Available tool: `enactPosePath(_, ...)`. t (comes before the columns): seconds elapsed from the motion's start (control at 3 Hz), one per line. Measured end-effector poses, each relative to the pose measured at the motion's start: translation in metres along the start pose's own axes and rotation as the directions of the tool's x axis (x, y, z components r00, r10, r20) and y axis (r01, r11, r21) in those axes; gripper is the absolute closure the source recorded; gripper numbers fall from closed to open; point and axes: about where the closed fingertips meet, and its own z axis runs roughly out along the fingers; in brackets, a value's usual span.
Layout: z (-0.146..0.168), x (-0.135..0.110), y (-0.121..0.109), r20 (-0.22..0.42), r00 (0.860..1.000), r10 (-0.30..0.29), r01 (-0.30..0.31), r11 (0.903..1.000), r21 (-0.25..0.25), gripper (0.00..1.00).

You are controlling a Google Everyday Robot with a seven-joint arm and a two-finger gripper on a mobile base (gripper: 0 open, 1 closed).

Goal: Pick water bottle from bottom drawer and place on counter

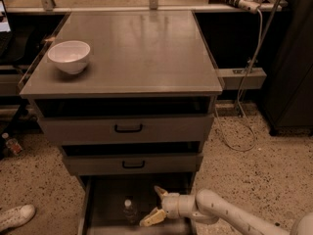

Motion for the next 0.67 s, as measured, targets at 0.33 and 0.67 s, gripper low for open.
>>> enactPosePath(0.33,0.017,0.004,-0.015,0.044,0.999,-0.019,0.018,0.9998,0.007,0.0)
enactPosePath(0.67,0.037,0.026,-0.037,0.101,0.995,-0.022,0.021,0.9997,0.011,0.0)
